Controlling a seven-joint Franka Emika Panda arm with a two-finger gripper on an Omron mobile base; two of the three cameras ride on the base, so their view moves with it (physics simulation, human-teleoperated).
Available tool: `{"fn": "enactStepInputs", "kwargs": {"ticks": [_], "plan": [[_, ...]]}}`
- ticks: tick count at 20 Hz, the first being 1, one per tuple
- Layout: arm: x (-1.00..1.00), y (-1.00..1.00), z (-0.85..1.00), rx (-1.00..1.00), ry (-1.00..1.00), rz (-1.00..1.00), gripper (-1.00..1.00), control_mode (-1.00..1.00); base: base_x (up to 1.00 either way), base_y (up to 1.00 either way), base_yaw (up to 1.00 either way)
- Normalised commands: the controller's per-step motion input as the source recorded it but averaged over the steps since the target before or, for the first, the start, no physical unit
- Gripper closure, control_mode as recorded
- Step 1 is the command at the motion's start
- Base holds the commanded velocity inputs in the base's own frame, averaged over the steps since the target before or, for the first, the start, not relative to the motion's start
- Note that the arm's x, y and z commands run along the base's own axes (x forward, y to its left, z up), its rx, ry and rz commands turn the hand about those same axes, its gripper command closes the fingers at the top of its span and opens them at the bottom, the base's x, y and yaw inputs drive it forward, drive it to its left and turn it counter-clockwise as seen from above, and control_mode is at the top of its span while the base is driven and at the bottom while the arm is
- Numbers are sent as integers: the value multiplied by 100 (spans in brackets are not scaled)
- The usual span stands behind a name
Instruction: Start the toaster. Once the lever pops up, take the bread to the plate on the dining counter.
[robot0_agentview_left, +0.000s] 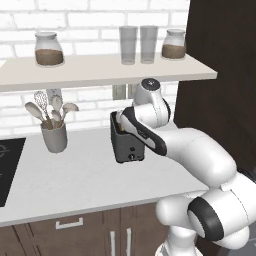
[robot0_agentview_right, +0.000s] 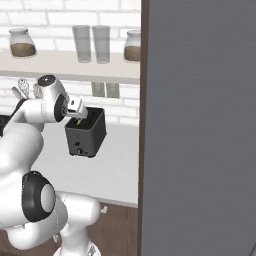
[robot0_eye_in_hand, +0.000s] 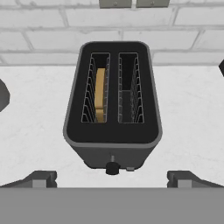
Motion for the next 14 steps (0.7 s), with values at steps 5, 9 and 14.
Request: {"fn": "enactStepInputs", "kwargs": {"ticks": [5, 9, 14], "plan": [[0, 0, 0, 0, 0, 0, -100, -100, 0, 0, 0], [0, 0, 0, 0, 0, 0, -100, -100, 0, 0, 0], [0, 0, 0, 0, 0, 0, -100, -100, 0, 0, 0]]}}
